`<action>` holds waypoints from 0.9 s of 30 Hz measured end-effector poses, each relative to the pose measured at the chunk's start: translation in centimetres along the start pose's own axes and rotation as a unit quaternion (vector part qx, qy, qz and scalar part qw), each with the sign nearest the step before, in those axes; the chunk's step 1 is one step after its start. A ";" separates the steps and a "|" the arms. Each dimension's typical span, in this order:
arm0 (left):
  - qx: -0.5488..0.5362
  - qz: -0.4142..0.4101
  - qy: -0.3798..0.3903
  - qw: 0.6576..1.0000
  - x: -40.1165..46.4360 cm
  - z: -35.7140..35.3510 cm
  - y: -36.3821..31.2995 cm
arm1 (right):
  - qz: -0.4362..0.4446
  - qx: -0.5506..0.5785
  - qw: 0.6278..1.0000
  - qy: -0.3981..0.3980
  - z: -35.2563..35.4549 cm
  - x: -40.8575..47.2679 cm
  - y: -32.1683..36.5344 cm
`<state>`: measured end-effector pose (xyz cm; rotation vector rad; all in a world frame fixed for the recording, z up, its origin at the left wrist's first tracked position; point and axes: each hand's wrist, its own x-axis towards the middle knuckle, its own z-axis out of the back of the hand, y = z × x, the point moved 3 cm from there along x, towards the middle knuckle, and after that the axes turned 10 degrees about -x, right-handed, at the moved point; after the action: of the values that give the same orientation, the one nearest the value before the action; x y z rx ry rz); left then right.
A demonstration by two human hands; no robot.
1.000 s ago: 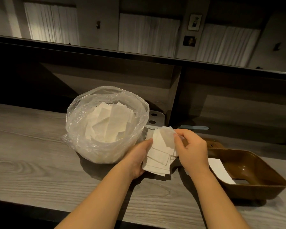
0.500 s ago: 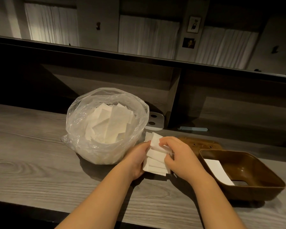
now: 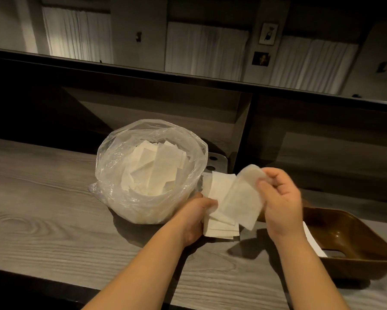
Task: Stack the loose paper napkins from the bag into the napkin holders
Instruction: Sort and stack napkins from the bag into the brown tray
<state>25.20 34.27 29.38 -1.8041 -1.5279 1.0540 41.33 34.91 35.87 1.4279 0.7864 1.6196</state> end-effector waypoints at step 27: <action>0.074 -0.048 0.073 0.993 -0.6 -0.5 -0.3 | 0.110 -0.253 0.958 0.078 -1.4 0.4 -1.0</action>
<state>25.46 33.81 29.98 -1.6530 -1.3972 0.9419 40.08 35.83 34.99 1.0523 0.2635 1.9463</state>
